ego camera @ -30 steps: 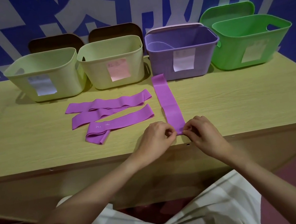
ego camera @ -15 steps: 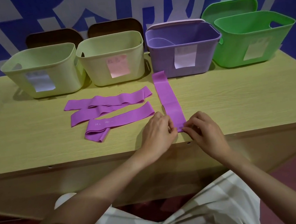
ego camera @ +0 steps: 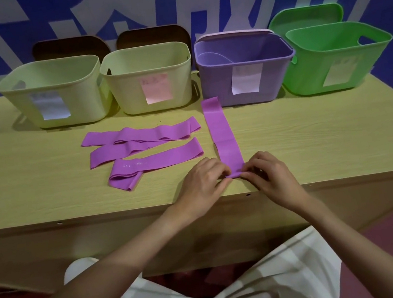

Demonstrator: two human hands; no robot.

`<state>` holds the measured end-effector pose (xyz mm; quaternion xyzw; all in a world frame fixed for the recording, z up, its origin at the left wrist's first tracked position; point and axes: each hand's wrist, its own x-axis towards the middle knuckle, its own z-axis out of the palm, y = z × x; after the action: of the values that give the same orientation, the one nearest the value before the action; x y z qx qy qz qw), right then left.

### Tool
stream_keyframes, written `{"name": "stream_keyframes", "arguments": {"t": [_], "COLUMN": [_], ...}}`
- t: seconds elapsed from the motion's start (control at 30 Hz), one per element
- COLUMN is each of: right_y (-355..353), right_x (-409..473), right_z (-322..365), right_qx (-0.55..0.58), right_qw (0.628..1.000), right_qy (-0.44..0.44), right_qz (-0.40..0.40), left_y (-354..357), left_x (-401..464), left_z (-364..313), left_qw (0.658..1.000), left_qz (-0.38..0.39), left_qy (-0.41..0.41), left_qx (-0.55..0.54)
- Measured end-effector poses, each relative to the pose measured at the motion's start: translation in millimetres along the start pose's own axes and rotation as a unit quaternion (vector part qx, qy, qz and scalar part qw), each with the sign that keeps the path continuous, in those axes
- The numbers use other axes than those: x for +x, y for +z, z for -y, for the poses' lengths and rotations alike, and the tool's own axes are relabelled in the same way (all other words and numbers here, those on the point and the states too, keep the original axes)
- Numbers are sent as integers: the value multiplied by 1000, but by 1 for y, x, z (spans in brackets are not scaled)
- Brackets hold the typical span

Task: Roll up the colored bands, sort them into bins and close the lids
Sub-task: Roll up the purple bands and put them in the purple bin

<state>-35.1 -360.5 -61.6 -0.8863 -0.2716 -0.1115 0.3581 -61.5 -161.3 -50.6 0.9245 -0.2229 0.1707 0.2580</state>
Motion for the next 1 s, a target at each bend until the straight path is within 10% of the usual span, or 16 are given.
{"name": "stream_keyframes", "arguments": {"t": [1.0], "right_y": [8], "right_x": [-6], "right_z": [-6], "right_qx": [-35], "right_qw": [998], "right_qy": [-37], "right_qz": [-45], "left_y": [5], "left_x": [-10], "left_z": [-4], "left_qw": [992], "left_qz": [-38], "left_qy": [22], "left_qx": [116]}}
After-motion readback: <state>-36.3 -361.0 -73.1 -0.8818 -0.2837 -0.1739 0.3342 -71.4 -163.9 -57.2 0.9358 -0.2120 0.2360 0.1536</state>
